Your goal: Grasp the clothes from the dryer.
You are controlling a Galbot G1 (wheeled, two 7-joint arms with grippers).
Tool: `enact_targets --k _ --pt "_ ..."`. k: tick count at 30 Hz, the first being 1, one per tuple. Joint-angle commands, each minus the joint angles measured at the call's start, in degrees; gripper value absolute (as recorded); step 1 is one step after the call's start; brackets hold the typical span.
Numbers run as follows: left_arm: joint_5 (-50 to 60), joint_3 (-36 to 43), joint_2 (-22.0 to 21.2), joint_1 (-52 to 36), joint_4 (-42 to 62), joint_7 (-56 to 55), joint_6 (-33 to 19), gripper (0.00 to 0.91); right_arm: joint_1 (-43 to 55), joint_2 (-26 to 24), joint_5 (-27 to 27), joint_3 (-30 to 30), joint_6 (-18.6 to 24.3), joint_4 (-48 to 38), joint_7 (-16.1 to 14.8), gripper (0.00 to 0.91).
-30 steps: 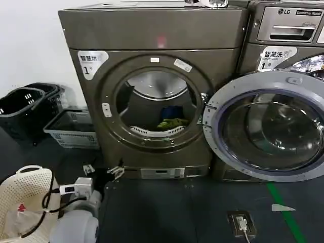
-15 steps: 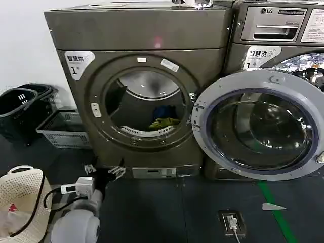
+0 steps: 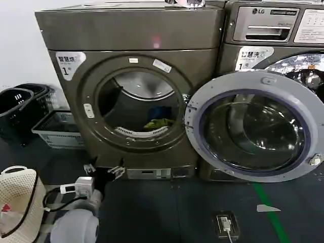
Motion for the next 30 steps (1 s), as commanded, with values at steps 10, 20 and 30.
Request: enact_targets --k 10,20,30 --pt "0.1 0.3 0.1 0.0 0.2 0.0 2.8 0.907 0.5 0.0 1.1 0.0 1.8 -0.3 2.1 0.907" --pt "-0.7 0.5 0.1 0.5 -0.3 -0.4 2.8 0.907 0.4 -0.3 2.0 0.6 3.0 -0.9 2.5 0.907" --pt "-0.6 0.9 0.0 0.4 -0.3 -1.1 2.8 0.907 0.3 -0.2 2.5 0.6 3.5 -1.0 2.8 0.907"
